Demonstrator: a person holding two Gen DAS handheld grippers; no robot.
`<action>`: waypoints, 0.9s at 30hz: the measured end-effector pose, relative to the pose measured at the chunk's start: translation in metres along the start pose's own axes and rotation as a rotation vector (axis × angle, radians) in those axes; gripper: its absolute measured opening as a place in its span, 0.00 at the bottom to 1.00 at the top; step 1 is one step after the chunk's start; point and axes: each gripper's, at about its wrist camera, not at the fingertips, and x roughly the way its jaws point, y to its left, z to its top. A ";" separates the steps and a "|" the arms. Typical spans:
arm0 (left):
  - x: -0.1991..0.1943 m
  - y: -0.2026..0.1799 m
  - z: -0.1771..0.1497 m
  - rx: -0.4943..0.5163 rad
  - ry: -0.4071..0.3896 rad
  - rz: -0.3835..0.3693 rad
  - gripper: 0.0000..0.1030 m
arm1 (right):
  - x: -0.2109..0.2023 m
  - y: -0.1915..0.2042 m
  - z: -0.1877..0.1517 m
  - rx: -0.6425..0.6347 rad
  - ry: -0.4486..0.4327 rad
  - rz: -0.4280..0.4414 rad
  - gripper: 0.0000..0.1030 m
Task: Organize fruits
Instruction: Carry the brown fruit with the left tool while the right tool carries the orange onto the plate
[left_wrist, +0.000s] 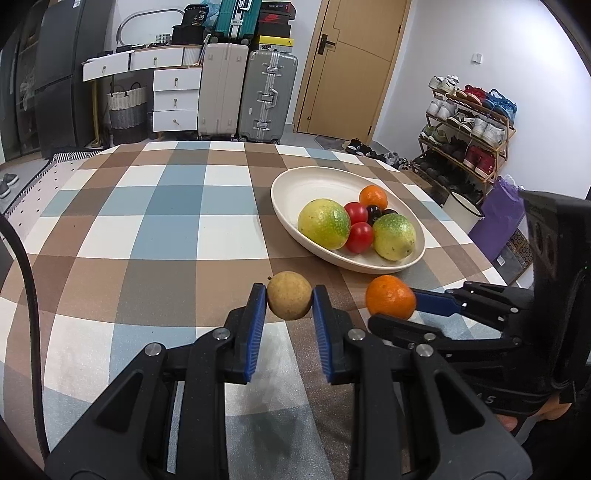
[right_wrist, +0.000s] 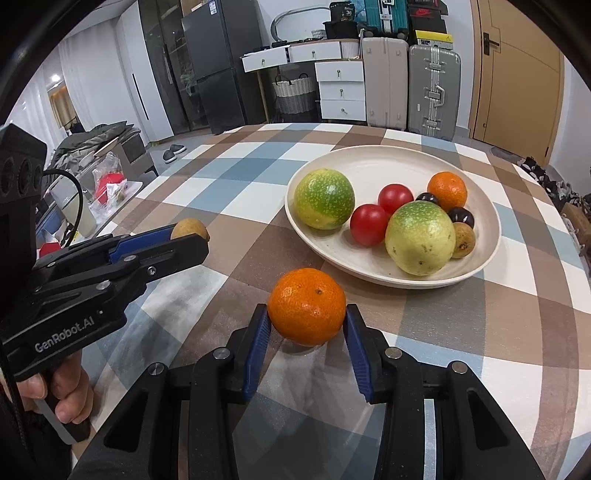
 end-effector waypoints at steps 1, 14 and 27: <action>0.000 -0.001 0.000 0.003 0.000 0.002 0.22 | -0.003 -0.001 0.000 0.001 -0.007 0.000 0.40; 0.001 -0.011 0.002 0.027 -0.013 0.015 0.22 | -0.043 -0.038 -0.003 0.044 -0.086 -0.015 0.40; 0.007 -0.041 0.024 0.079 -0.058 0.003 0.22 | -0.064 -0.072 0.008 0.091 -0.150 -0.042 0.40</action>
